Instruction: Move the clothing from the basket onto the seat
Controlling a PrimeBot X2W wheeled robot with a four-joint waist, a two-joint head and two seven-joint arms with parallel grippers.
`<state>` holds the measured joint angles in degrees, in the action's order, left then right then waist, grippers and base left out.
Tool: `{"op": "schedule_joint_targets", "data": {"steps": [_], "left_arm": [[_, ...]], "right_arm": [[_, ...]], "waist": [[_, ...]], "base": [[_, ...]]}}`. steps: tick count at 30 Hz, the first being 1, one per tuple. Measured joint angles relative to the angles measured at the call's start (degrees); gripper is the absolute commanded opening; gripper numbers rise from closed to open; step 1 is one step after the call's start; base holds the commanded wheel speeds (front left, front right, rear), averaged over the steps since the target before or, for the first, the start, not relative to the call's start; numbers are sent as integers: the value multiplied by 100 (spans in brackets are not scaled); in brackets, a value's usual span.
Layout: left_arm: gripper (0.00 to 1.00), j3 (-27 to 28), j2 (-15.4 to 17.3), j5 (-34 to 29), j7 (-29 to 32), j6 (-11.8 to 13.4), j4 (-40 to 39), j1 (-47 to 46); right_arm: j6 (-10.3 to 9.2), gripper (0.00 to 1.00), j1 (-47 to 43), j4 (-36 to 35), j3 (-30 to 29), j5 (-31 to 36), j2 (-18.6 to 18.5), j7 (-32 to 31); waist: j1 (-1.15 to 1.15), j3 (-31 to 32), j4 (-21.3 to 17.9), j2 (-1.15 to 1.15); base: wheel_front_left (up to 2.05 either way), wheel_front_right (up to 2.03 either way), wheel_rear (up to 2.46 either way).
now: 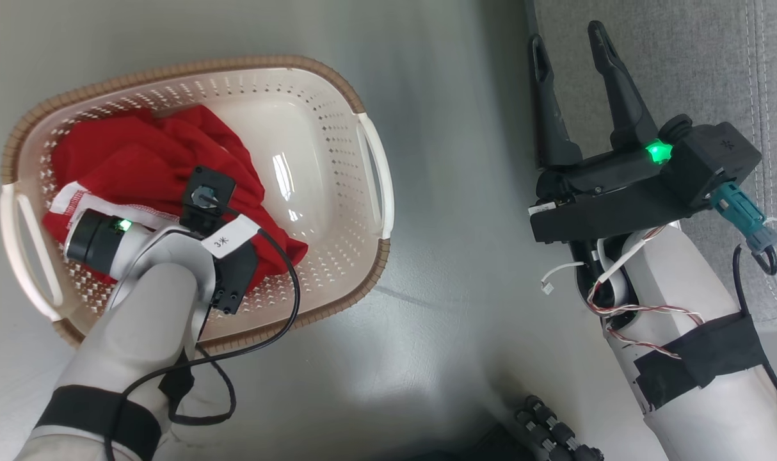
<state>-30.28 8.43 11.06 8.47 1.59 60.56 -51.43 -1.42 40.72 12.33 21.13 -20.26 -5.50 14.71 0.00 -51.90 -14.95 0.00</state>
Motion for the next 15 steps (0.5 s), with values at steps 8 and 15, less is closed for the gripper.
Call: {"op": "schedule_joint_targets", "data": {"steps": [8,15], "left_arm": [[0,110,-132,181,-419,-32,3,12],[0,375,-258,424,-953,-59,-64,80]], "right_arm": [[41,100,-24,85,-82,21,-12,0],[51,100,-82,190,-181,86,-74,0]], "waist": [[0,185,112,0],[0,439,243,0]], "base": [[0,0,0],[0,0,0]]}}
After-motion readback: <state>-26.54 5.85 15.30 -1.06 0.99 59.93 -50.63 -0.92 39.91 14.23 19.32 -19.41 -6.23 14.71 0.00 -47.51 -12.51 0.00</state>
